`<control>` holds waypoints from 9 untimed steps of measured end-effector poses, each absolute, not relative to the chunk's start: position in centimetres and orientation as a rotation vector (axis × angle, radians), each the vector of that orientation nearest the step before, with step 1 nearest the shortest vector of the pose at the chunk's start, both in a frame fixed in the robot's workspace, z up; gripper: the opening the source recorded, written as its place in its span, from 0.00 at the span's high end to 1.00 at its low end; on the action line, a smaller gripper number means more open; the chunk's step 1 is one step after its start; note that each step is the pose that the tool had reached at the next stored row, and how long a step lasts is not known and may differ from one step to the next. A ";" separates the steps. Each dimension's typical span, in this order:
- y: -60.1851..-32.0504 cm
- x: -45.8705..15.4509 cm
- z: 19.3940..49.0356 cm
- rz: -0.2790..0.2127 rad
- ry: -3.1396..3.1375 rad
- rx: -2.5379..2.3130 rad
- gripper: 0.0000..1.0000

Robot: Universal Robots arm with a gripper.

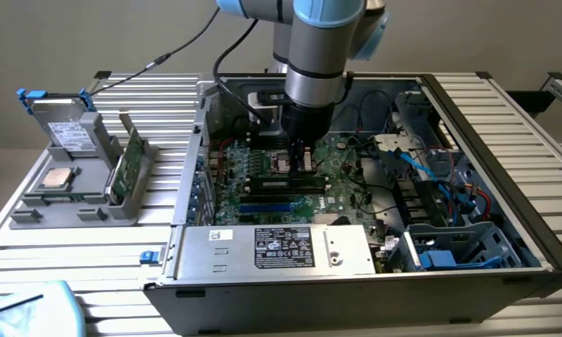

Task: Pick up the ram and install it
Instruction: 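Insert the ram into the slot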

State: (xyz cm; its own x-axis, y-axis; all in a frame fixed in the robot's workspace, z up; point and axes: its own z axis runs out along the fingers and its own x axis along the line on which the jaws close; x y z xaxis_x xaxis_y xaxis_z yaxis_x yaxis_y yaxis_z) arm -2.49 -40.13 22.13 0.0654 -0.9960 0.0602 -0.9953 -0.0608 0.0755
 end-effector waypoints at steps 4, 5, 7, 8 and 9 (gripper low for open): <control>-40.1 -2.4 22.1 -0.011 -2.082 2.222 0.86; -40.1 -2.4 22.1 -0.011 -2.082 2.222 0.86; -40.1 -2.4 22.1 -0.011 -2.082 2.222 0.86; -40.1 -2.4 22.1 -0.011 -2.081 2.222 0.86; -40.1 -2.4 22.1 -0.011 -2.081 2.222 0.86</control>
